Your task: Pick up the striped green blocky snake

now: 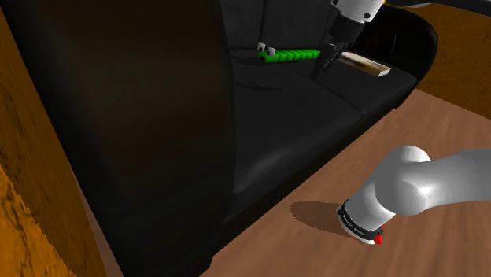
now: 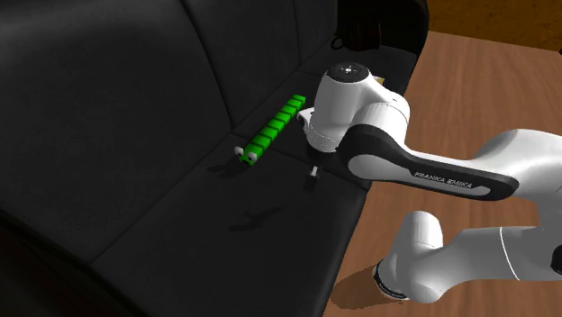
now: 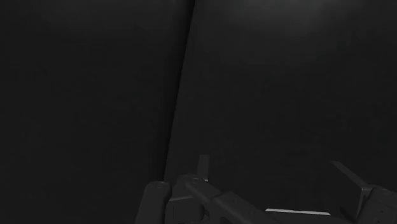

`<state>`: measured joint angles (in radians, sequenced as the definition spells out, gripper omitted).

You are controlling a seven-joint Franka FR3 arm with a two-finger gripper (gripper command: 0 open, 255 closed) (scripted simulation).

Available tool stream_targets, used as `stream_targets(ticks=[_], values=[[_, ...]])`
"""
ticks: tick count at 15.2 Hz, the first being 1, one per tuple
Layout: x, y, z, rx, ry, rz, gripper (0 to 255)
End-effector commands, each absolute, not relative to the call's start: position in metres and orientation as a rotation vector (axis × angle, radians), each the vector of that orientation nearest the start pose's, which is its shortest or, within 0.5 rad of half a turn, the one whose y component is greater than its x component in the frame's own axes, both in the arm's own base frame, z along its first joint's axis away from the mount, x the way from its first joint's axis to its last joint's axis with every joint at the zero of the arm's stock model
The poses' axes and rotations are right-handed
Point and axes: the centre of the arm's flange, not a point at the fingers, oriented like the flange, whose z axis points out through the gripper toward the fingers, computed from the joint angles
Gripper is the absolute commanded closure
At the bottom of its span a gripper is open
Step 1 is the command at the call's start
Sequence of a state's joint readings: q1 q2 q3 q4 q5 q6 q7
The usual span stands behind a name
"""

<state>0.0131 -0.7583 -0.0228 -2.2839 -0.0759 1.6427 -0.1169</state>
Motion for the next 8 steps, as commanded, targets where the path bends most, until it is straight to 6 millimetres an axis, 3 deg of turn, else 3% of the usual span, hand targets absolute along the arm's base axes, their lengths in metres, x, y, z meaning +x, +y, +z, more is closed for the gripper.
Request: stream_targets(ticks=[1,8], values=[[0.322,-0.013,0.623,-3.198,-0.182,-0.182,0],[0.354,-0.102,0.629,-3.106,-0.807,-0.175,0]])
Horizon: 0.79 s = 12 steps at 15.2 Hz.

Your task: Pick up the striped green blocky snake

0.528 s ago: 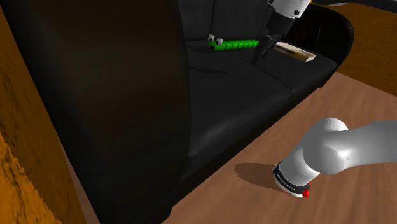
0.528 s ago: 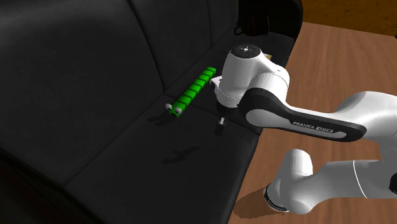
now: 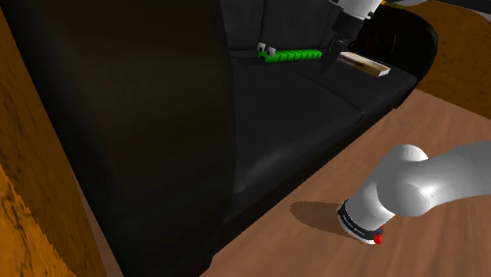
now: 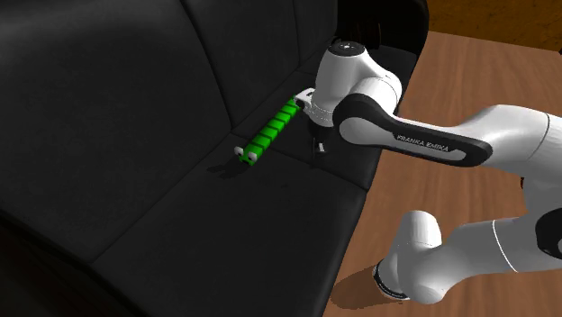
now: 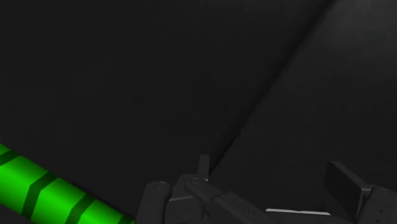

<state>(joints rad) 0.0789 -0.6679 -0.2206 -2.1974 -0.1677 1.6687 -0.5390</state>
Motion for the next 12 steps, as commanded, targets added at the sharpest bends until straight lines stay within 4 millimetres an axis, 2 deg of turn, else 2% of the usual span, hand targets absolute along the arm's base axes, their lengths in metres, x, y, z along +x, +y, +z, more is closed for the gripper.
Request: stream_targets(ticks=[1,7,12], values=[[0.362,-0.113,0.630,-3.083,-0.894,-0.173,0],[0.418,-0.171,0.637,-2.891,-1.401,-0.161,0],[0.477,-0.202,0.643,-2.666,-1.793,-0.147,0]])
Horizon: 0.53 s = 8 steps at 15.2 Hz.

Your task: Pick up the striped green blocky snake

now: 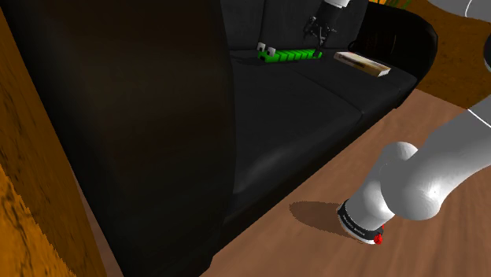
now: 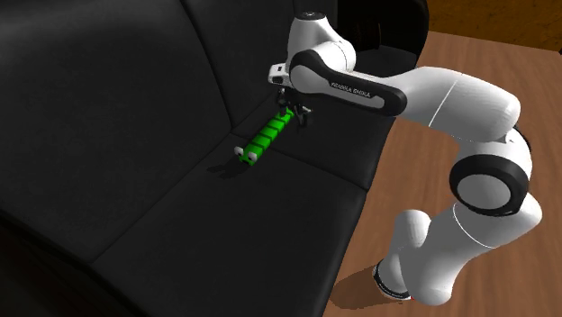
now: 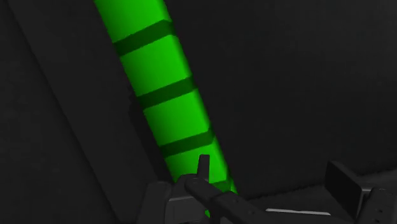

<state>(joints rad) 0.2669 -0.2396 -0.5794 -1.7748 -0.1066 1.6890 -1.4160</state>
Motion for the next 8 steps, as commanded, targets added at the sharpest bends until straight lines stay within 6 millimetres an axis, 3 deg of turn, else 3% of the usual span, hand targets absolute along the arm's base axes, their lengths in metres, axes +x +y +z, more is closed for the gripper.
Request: stream_targets(ticks=[1,4,8], values=[[0.490,-0.206,0.644,-2.614,-1.868,-0.144,0],[0.529,-0.215,0.647,-2.447,-2.081,-0.134,0],[0.529,-0.215,0.632,-2.446,-2.082,-0.134,0]])
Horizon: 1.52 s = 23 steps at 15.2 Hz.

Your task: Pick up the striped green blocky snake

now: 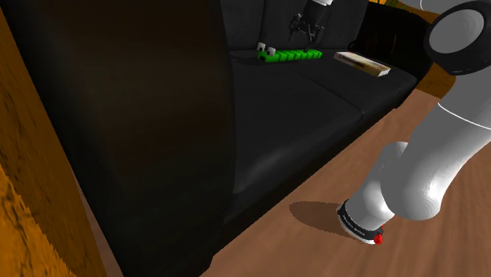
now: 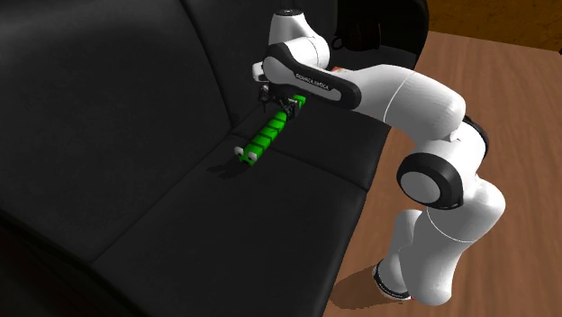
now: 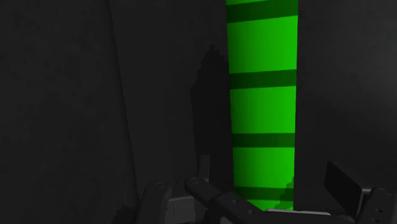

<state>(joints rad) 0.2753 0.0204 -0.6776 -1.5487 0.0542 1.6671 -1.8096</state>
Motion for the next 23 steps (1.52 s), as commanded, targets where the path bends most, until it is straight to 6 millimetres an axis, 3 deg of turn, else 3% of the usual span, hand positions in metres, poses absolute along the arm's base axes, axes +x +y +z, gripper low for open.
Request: stream_targets(ticks=[1,4,6,7,16,23], values=[[0.529,-0.215,0.626,-2.446,-2.082,-0.134,0],[0.529,-0.215,0.607,-2.446,-2.082,-0.134,0],[0.529,-0.215,0.607,-2.446,-2.082,-0.134,0],[0.530,-0.215,0.607,-2.446,-2.082,-0.134,255],[0.529,-0.215,0.607,-2.446,-2.082,-0.134,255],[0.529,-0.215,0.644,-2.446,-2.082,-0.134,255]])
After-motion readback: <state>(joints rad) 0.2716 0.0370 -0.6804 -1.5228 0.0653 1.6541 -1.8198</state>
